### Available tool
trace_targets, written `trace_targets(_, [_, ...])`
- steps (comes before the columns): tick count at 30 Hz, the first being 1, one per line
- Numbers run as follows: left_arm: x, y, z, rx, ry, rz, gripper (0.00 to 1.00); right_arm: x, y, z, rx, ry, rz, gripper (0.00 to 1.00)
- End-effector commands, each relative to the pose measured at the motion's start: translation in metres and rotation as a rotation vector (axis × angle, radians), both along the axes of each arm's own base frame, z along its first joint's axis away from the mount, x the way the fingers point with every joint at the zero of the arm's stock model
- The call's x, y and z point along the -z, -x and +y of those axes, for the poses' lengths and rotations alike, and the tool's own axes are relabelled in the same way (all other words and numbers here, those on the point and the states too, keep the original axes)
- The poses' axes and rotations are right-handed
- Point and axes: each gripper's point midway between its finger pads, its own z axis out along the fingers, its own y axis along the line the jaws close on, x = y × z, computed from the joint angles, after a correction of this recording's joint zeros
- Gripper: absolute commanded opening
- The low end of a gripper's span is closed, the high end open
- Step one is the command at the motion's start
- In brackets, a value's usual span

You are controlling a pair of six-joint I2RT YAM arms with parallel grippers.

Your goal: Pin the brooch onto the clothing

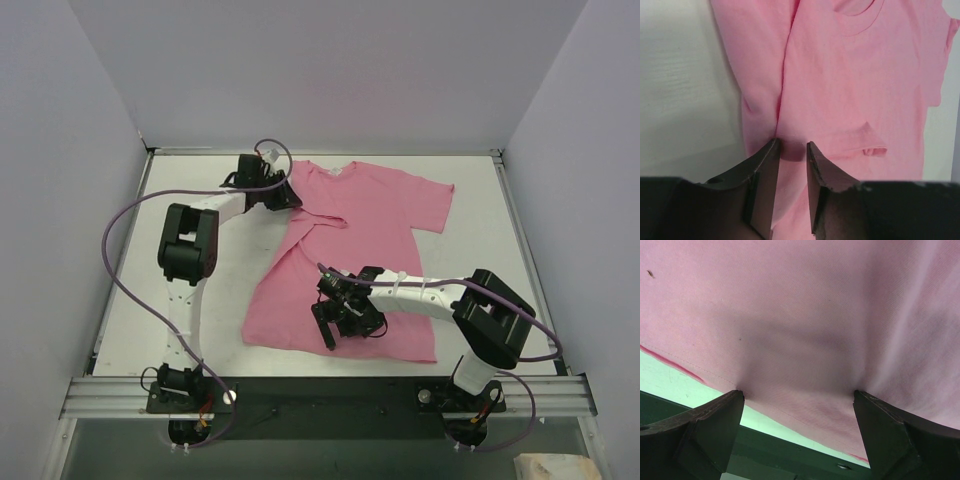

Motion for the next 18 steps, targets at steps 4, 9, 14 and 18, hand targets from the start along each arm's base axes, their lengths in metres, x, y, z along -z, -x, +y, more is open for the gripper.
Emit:
trace_targets(4, [-0.015,-0.014,-0.010,0.032,-0.003,-0.057,0.30,0.030,0.019,-0.028,0.008,0.114,0.067,0.97])
trace_targets(9, [-0.021,-0.017,-0.010,0.035,0.001,-0.070,0.06,0.031,0.019,-0.028,0.008,0.115,0.068,0.97])
trace_targets(14, [-0.039,-0.021,-0.011,0.041,0.008,-0.101,0.00,0.031,0.019,-0.029,0.008,0.117,0.067,0.97])
trace_targets(18, [-0.067,-0.033,-0.005,0.042,-0.010,-0.161,0.00,0.031,0.019,-0.029,0.011,0.117,0.068,0.97])
